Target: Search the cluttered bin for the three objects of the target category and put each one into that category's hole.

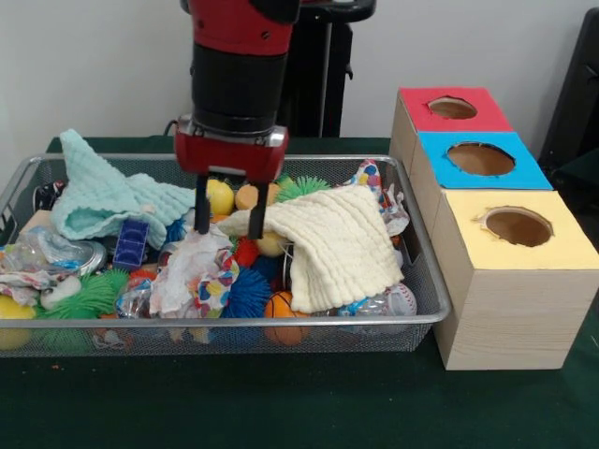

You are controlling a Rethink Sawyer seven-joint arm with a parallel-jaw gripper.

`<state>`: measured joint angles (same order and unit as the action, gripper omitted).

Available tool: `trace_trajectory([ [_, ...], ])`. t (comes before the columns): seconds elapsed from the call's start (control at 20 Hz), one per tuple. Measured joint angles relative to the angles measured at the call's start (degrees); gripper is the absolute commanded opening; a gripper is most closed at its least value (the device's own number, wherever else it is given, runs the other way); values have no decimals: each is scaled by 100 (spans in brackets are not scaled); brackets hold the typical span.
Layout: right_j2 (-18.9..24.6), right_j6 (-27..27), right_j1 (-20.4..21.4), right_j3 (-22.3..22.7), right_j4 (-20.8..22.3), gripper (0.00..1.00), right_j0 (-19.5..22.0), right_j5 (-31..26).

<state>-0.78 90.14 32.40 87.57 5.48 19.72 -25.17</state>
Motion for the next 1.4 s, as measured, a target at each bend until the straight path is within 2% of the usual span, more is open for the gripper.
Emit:
trace_trajectory([
  [0.45, 43, 0, -549, -770, 2, 100, 154, -291],
  [0.75, 170, 0, -828, -1252, -6, 100, 150, -951],
  [0.9, 255, 0, -970, -1497, -41, 100, 150, -1602],
  [0.95, 306, 0, -1052, -1634, -73, 100, 145, -2107],
  [1.4, 442, 0, -1169, -1996, -98, 100, 51, -4031],
])
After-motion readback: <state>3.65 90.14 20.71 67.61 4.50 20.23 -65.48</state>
